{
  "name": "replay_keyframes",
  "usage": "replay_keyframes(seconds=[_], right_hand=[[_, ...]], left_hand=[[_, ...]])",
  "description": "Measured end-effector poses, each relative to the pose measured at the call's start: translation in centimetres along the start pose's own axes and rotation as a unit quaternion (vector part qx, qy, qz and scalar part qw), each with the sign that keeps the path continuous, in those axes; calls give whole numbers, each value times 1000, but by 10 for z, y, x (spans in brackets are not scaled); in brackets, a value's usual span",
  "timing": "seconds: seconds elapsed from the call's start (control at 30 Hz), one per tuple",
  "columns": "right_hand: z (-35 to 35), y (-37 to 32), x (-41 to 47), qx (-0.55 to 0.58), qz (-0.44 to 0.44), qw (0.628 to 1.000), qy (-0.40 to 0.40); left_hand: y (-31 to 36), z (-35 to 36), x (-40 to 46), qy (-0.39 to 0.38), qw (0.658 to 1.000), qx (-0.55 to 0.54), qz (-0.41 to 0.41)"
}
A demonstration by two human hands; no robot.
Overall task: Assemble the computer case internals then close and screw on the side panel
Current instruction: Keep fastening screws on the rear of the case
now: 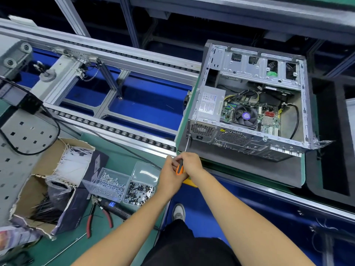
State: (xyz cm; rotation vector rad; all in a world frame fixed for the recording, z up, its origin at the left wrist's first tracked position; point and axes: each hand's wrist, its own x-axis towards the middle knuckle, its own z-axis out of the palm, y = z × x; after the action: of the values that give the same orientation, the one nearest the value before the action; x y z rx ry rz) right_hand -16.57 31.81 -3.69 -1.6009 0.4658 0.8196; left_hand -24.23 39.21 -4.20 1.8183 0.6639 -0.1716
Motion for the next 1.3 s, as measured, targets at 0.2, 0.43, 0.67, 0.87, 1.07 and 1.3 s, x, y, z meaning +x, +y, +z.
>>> replay_keyframes(seconds=[0.2,0.43,0.67,0.87,1.07,1.3], right_hand=[[-3,-4,2,29,20,998,-56],[-7,-9,-1,30,37,997,-54],[9,-8,10,31,29,999,28],[-2,-15,7,53,78,994,-46],[-6,-14,9,32,44,998,-43],[7,-4,14,38,23,998,34]], left_hand=[[-4,-16,-10,-243,892,-350,-149],[-6,-7,-7,-157,972,-165,-55],[-11,1,-7,18,997,25,67],[-13,-7,-10,-226,866,-424,-136],[-4,1,-9,-145,958,-242,-54],[-7,8,-15,27,996,5,82]])
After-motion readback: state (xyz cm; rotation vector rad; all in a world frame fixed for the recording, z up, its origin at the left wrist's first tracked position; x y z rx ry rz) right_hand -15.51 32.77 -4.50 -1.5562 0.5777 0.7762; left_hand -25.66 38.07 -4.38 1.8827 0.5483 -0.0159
